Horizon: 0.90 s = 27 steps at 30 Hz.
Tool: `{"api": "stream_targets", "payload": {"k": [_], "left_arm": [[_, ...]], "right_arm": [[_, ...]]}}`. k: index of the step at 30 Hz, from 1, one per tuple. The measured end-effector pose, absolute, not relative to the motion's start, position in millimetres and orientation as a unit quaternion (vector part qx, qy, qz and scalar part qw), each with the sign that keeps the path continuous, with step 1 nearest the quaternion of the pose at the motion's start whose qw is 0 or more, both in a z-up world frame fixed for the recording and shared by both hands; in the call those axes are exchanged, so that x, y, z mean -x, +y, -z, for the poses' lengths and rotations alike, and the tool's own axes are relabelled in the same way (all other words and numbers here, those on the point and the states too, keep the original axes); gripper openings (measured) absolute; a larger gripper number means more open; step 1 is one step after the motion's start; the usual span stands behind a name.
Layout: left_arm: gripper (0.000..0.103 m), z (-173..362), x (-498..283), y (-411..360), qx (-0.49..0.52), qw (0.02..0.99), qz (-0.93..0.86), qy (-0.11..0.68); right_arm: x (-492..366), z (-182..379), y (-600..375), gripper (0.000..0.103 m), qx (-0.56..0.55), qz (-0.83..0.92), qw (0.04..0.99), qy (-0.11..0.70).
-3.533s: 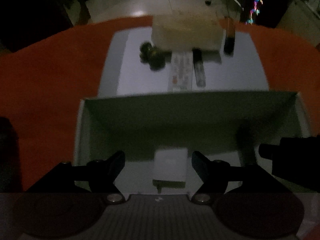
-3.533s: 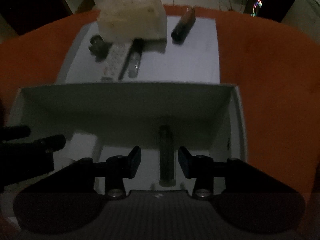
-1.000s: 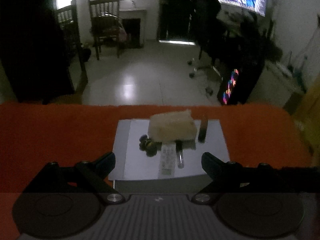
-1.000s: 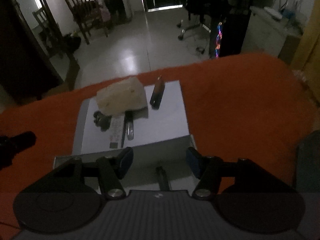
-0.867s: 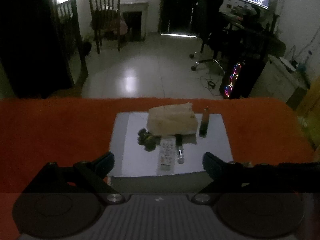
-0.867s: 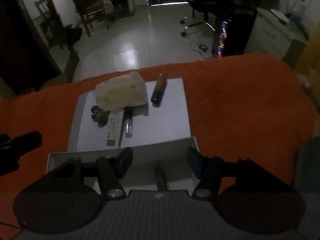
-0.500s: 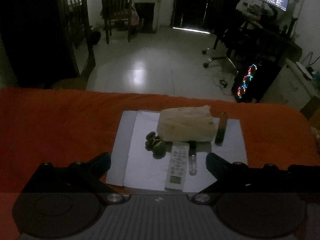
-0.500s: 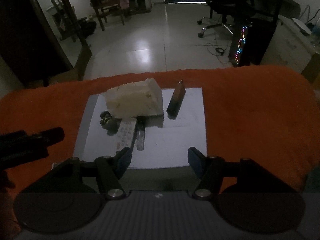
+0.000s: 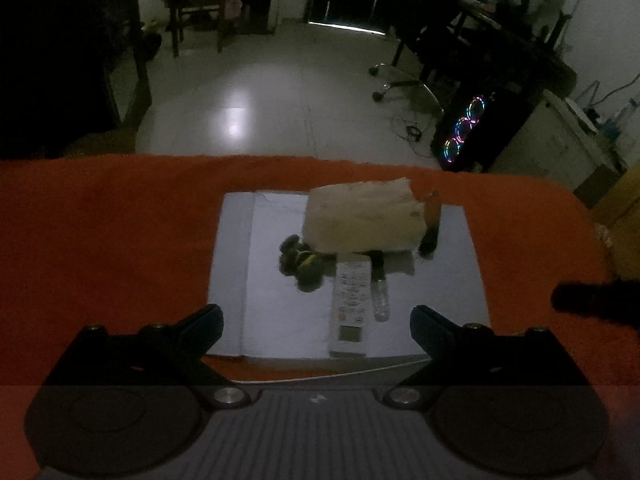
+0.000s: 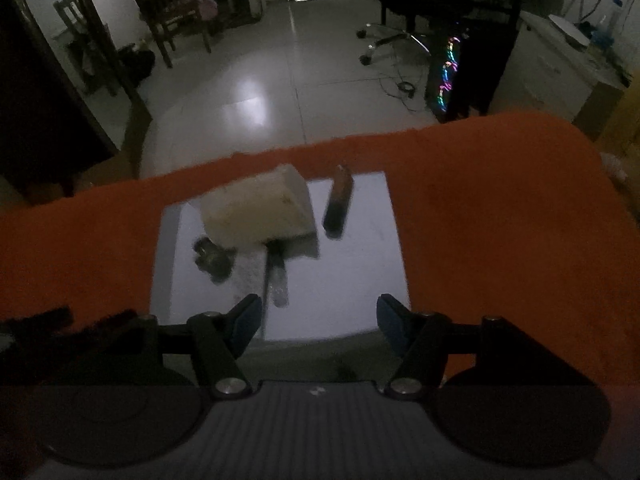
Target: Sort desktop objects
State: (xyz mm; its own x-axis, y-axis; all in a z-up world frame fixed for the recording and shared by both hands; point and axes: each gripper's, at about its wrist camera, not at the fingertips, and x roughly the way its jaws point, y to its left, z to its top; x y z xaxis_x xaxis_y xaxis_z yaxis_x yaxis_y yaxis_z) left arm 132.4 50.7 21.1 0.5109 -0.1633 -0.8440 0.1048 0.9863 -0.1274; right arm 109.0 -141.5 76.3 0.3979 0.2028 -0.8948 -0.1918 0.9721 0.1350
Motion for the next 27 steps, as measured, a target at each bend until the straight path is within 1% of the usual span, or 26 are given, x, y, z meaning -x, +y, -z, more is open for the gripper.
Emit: {"api": "stream_targets", "payload": {"k": [2,5,6,7,10,12,17,22,24,27], "left_arm": [[0.101,-22,-134,54,0.025,0.871,0.074,0.486],[0.101,-25,-136,54,0.041,0.870,0.060,0.488],[0.101,-27,-134,51,0.043,0.871,0.057,0.486],[0.101,-30,-132,47,0.043,0.872,0.053,0.485],[0.101,-43,-121,27,0.023,0.877,0.040,0.478],[0.102,-51,-110,15,0.010,0.882,0.035,0.470],[0.102,-69,-78,-1,0.021,0.884,0.014,0.466],[0.103,-79,-43,-8,0.012,0.906,-0.003,0.423],[0.103,-71,-46,-11,-0.004,0.904,-0.013,0.428],[0.103,-56,-81,-23,-0.016,0.897,-0.015,0.442]], "right_arm": [[-117,-84,-140,0.067,0.011,-0.098,0.827,0.554],[-111,-116,-146,0.069,0.027,-0.096,0.851,0.515],[-108,-123,-150,0.072,0.027,-0.105,0.853,0.511],[-106,-127,-155,0.075,0.013,-0.101,0.853,0.511],[-92,-129,-185,0.080,-0.040,-0.103,0.852,0.511],[-87,-123,-202,0.080,-0.061,-0.119,0.842,0.522],[-85,-116,-225,0.080,-0.047,-0.151,0.834,0.528],[-89,-91,-235,0.081,-0.048,-0.168,0.830,0.530],[-91,-80,-239,0.080,-0.048,-0.174,0.828,0.531],[-93,-60,-238,0.080,-0.036,-0.187,0.824,0.533]]}}
